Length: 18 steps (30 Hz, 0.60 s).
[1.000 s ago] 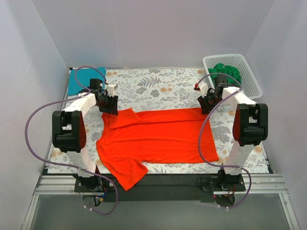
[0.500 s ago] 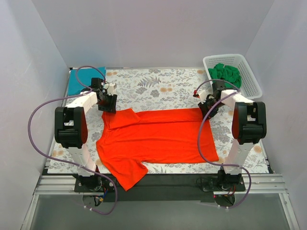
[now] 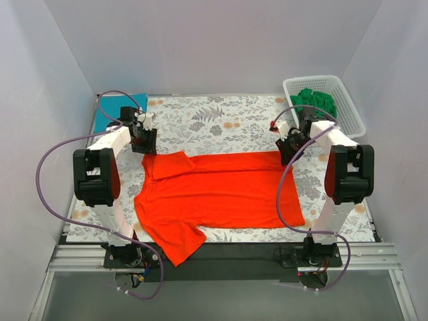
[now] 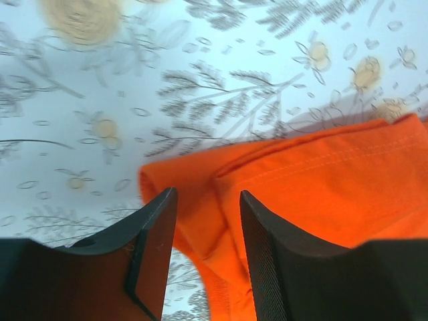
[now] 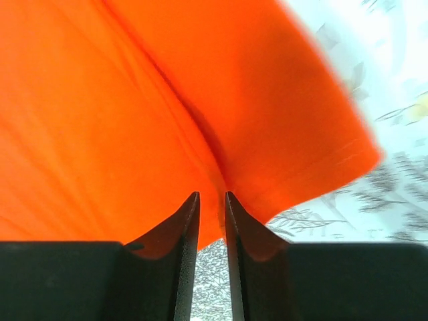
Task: Fold and stack the t-shirts
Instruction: Fold the tshirt
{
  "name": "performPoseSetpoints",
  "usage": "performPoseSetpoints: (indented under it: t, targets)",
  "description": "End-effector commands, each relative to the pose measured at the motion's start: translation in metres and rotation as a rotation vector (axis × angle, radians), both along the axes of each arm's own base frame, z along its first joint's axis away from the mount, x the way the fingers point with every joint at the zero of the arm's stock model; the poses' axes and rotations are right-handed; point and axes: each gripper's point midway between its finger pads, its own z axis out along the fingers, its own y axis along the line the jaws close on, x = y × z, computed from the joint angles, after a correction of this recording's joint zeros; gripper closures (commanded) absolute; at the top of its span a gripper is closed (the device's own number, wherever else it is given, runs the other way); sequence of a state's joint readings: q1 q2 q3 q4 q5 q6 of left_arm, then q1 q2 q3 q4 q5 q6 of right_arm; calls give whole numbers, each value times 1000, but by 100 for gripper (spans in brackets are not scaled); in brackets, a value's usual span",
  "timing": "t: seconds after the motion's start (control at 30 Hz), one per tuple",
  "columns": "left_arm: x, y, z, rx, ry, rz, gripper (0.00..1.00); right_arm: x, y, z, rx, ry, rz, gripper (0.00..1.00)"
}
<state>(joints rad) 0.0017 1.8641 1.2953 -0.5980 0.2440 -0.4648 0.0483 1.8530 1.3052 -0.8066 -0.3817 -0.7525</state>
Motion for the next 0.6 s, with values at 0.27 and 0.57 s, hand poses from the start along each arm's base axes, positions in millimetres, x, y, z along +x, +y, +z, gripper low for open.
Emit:
performPoseSetpoints:
  t: [0.27,0.57]
  targets:
    - [32,55,35,-55,-109,145,66,83,16,52,78,-158,-143,90]
    - [15,55,4,-45,-23,101,72,90,8,23,21,-120,-170,93]
